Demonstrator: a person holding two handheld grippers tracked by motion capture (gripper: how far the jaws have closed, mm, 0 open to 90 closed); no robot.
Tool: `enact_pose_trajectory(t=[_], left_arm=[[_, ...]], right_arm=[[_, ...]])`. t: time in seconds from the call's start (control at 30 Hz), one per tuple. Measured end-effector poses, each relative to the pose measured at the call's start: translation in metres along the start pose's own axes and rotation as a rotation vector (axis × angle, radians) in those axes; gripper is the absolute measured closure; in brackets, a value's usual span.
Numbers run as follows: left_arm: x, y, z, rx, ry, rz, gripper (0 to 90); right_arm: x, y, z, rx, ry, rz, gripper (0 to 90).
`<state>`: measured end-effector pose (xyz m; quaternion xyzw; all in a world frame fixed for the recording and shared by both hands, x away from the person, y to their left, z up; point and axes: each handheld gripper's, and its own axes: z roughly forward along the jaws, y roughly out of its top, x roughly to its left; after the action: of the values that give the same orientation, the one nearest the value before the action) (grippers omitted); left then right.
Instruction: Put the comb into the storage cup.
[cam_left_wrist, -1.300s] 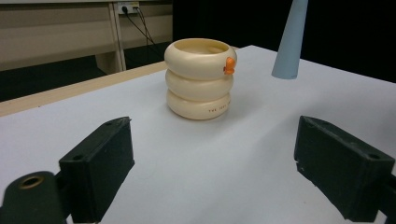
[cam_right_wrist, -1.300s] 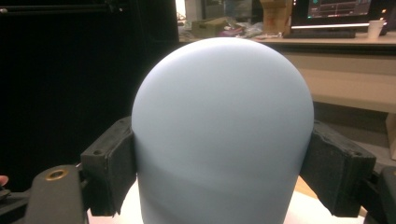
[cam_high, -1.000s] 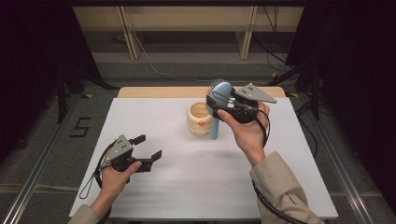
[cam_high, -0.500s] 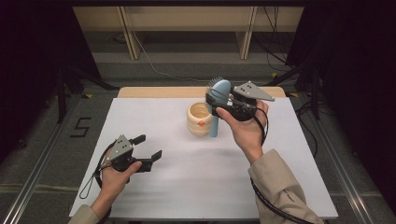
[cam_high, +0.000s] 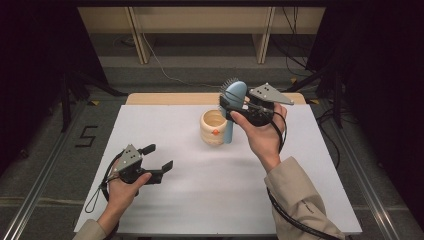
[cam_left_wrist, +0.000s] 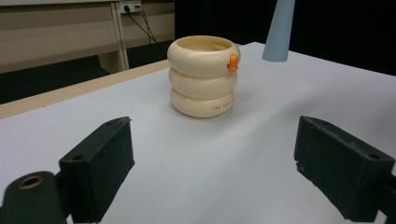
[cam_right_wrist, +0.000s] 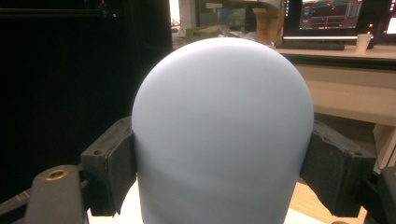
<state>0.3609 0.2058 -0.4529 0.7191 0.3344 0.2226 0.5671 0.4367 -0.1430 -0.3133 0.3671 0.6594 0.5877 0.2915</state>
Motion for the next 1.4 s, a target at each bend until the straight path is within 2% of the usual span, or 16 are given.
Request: enact_pose_trajectory(t=[0.77, 1.4], left_arm=[[0.000, 0.000, -0.001, 0.000, 0.002, 0.000, 11.4], [0.001, 0.000, -0.001, -0.003, 0.004, -0.002, 11.4]], right_arm=[[0.001, 0.007, 0.005, -0.014, -0.010, 0.000, 20.2], [-0.004, 0.012, 0.009, -0.024, -0.025, 0.001, 20.2]])
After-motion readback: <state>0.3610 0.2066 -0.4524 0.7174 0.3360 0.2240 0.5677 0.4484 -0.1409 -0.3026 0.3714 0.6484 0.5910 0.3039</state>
